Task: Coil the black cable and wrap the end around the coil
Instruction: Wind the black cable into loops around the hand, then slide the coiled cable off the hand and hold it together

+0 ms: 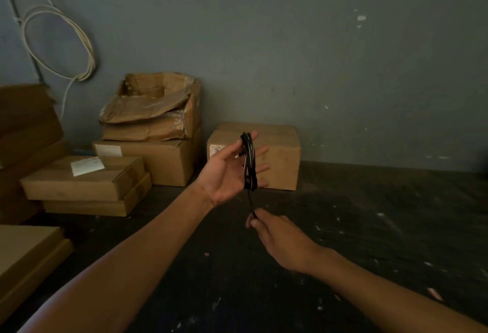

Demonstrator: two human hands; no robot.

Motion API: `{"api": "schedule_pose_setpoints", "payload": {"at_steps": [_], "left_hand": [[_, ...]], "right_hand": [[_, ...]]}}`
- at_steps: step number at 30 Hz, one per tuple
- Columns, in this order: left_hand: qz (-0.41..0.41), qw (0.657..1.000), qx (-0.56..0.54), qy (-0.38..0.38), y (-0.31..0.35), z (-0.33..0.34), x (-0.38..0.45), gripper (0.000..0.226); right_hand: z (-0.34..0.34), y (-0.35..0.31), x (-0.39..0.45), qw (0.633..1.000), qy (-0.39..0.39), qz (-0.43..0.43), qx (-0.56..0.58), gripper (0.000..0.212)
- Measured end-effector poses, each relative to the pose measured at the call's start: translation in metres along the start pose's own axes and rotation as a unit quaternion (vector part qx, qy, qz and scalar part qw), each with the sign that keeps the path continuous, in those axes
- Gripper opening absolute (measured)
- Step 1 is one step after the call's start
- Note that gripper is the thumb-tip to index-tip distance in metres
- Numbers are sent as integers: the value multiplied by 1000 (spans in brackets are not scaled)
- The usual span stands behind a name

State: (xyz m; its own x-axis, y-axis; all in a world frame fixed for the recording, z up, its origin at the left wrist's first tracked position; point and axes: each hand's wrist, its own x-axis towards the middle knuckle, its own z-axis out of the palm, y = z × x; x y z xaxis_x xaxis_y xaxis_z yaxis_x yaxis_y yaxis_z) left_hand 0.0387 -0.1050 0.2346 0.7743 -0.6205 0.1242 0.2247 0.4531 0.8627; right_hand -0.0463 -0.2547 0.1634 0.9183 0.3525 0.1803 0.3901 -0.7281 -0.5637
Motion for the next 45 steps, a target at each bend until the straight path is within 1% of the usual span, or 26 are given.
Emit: {"api": "schedule_pose_setpoints", "payload": {"at_steps": [3,6,8,10,12,15,19,20,21,23,24,25,26,28,32,35,37,39,42,45], "left_hand": [[-12,998,55,25,-6,-2,-1,40],[-28,991,125,34,-11,-6,-5,34],[-26,985,164,35,-13,-7,-8,33],[-22,977,209,35,-17,-8,-11,34],[-21,960,278,29,-20,-7,-12,33],[-15,915,402,30,-22,-3,-15,29],[15,854,520,14,-23,-1,-17,35],[27,838,545,6,-24,-1,-17,37],[36,823,567,1,-25,0,-17,39],[35,798,601,-8,-27,2,-16,38],[28,793,609,-17,-28,3,-16,36],[19,794,607,-29,-29,5,-16,33],[9,803,595,-38,-30,7,-16,31],[-12,824,565,-48,-30,9,-16,29],[-38,837,543,-56,-28,11,-17,29],[-69,856,506,-77,-29,13,-18,32],[-84,872,474,-87,-30,13,-19,34],[-99,893,430,-89,-28,15,-21,36],[-112,911,386,-97,-26,17,-22,35],[-113,922,358,-100,-26,16,-21,31]], "right_hand": [[-12,-7,-1,997,-23,7,-76,24],[-28,-12,-2,986,-14,3,-166,23],[-39,-14,0,985,-19,24,-169,22],[-48,-16,3,995,-23,63,-78,20],[-55,-16,7,993,-4,106,56,12],[-60,-14,12,961,26,172,216,7],[-63,-9,15,897,55,236,369,9],[-63,-8,15,889,66,242,383,10],[-63,-7,15,892,79,239,376,11],[-62,-4,13,926,97,197,307,10],[-61,-2,12,947,100,165,258,9],[-61,-1,11,964,102,131,206,9],[-61,1,11,977,102,101,157,11],[-64,4,9,989,108,55,85,15],[-70,7,7,992,125,-14,28,20],[-71,9,10,991,126,-31,23,22],[-72,16,13,990,130,-10,52,26],[-70,22,13,985,120,16,125,31],[-64,26,8,961,94,39,257,39],[-57,24,5,937,83,73,333,46]]}}
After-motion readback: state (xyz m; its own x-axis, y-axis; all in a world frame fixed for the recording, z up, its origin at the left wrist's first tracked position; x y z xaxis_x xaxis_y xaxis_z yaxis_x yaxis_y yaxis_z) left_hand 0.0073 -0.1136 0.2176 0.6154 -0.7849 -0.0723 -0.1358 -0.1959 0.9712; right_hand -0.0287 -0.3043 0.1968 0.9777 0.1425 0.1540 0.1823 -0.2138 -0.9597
